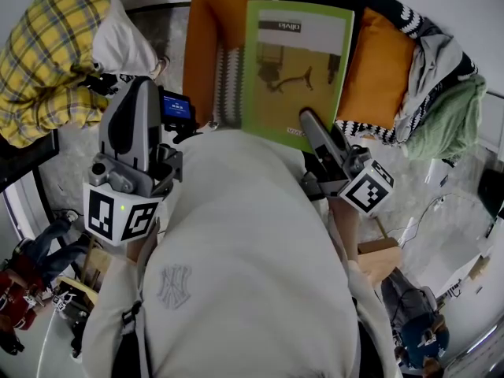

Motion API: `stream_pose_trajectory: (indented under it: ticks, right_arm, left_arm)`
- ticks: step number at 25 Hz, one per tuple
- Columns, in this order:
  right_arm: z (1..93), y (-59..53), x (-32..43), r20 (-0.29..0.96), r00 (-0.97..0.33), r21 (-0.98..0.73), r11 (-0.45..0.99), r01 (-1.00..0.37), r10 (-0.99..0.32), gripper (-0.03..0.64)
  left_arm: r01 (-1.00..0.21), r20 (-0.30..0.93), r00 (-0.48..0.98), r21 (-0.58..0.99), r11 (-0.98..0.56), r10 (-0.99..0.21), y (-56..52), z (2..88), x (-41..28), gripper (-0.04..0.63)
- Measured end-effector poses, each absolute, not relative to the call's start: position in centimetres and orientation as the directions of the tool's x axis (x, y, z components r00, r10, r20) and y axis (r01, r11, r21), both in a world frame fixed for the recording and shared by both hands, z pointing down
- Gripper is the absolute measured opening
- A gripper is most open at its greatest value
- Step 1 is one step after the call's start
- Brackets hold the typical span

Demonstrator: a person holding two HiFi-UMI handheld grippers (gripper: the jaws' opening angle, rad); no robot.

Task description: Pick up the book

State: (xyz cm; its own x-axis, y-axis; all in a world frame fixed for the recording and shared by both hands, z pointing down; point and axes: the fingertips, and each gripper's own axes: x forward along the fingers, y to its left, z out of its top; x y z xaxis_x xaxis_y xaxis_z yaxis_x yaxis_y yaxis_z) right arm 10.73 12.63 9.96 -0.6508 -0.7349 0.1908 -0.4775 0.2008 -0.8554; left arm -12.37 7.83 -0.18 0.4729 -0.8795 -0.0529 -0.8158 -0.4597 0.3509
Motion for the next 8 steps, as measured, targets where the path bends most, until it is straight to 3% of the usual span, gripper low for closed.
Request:
stream_pose_trajectory:
  ticks: [8]
  right_arm:
    - [9.91,12.58,10.77,0.197,-0.653,-0.846,0.209,-0.490,-0.732,0.144]
  left_arm:
    - [-0.818,-0.055,0.470,0.348,-0.458,-0.881,7.61,-0.15,-12.47,0.009]
